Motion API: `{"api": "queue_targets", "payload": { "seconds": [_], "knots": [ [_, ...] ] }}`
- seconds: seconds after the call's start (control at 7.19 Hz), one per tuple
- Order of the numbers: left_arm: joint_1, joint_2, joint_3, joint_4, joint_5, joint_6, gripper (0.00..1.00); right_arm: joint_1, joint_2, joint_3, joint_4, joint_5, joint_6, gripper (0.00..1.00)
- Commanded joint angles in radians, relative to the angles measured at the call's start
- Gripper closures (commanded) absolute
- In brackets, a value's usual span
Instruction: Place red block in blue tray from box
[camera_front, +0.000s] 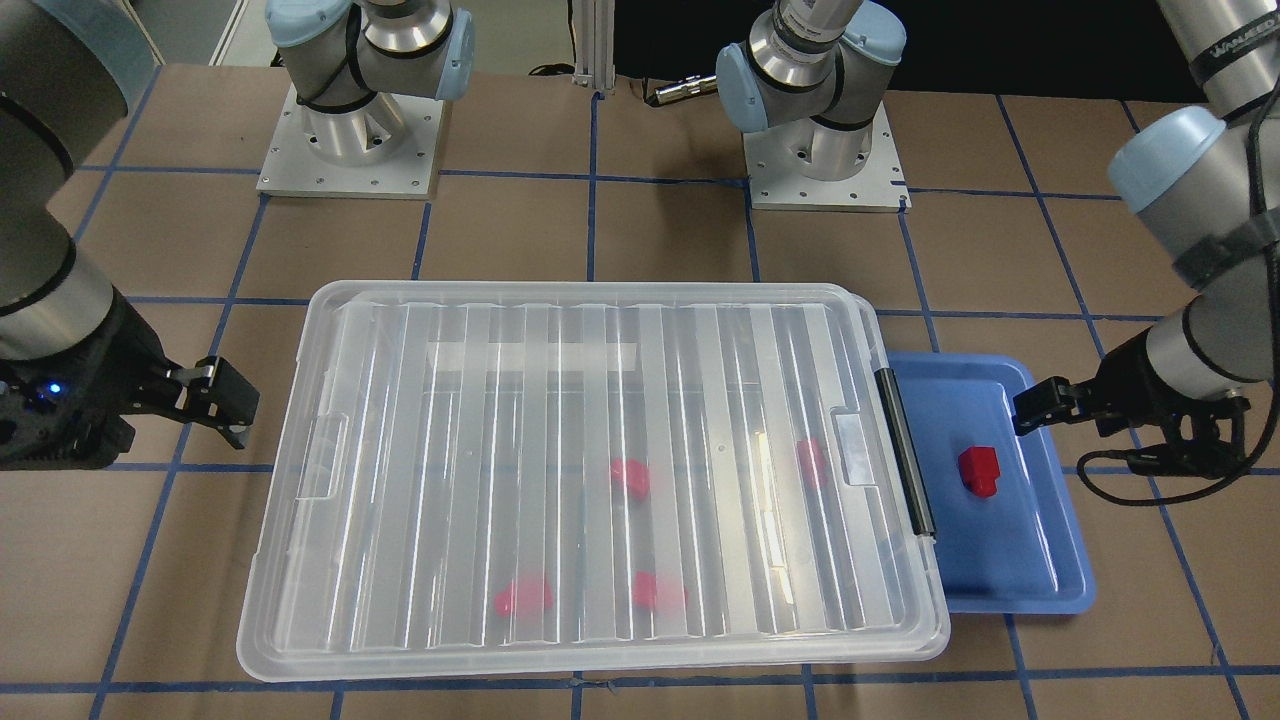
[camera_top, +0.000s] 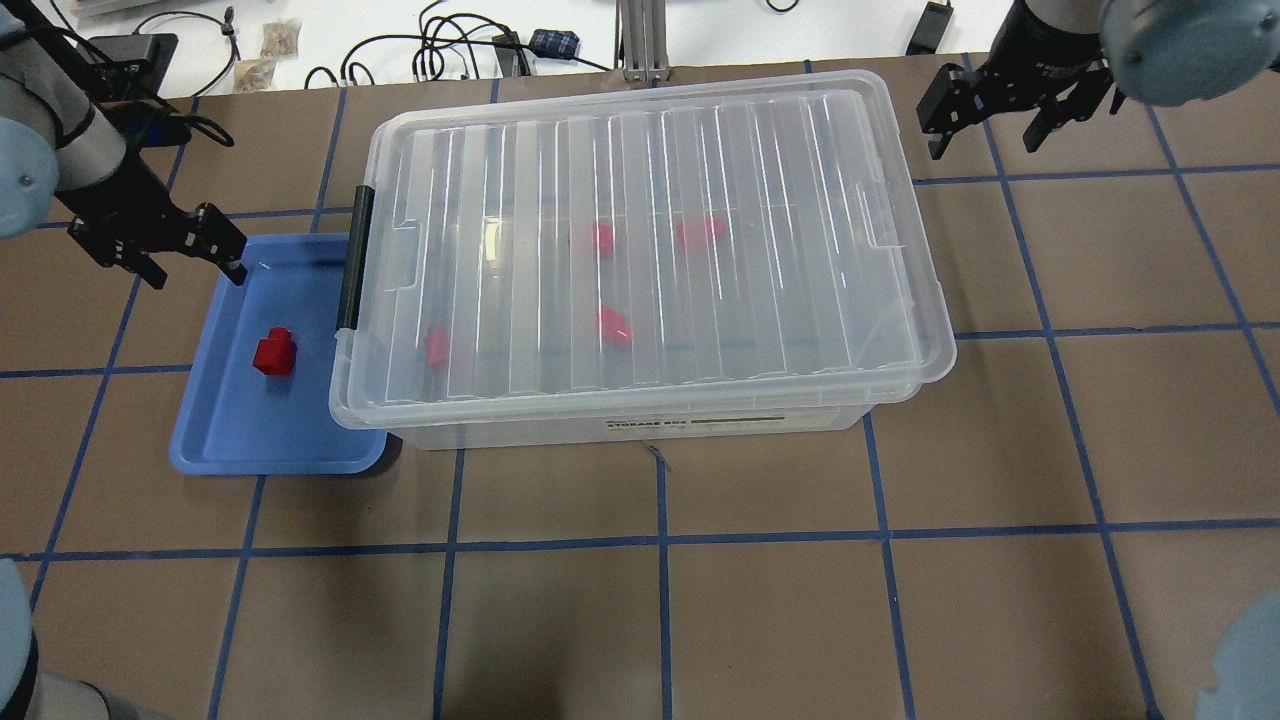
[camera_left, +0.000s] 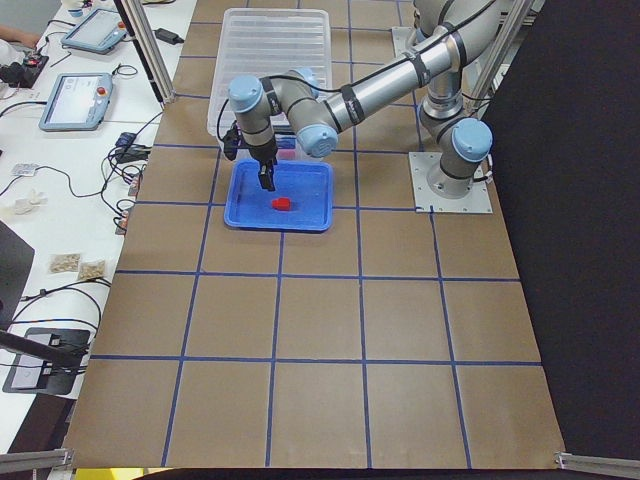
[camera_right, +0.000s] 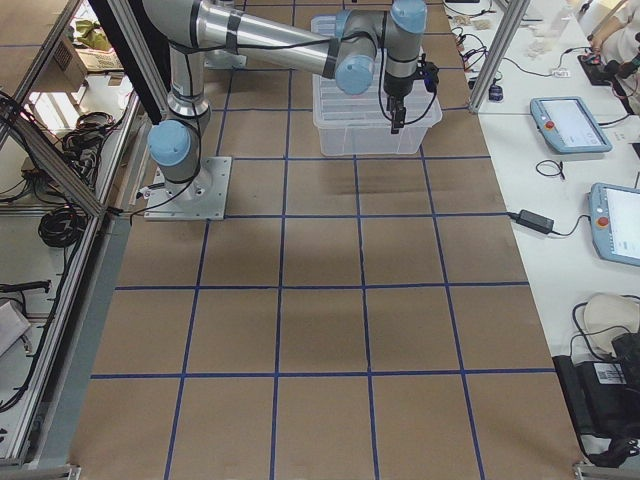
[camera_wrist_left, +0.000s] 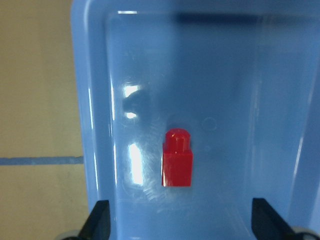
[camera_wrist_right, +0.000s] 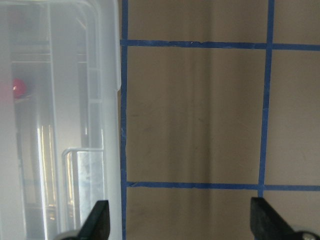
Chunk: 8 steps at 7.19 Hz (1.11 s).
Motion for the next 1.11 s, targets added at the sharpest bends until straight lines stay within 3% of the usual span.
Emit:
{"api": "queue_targets", "payload": {
  "seconds": [0.0, 0.42, 0.97],
  "knots": [
    [-0.033, 0.086, 0.072, -0.132, -0.011, -0.057, 0.00, 0.063, -0.103, -0.018, 0.094, -0.003, 0.063, 0.00],
    [-0.236, 0.183, 0.072, -0.148, -0.020, -0.246, 0.00, 0.119, -0.238, -0.007, 0.277, -0.001, 0.122, 0.00],
    [-0.407, 0.223, 0.057, -0.195, -0.015, -0.297, 0.00, 0.122, -0.270, 0.028, 0.291, 0.003, 0.148, 0.00]
  ]
}}
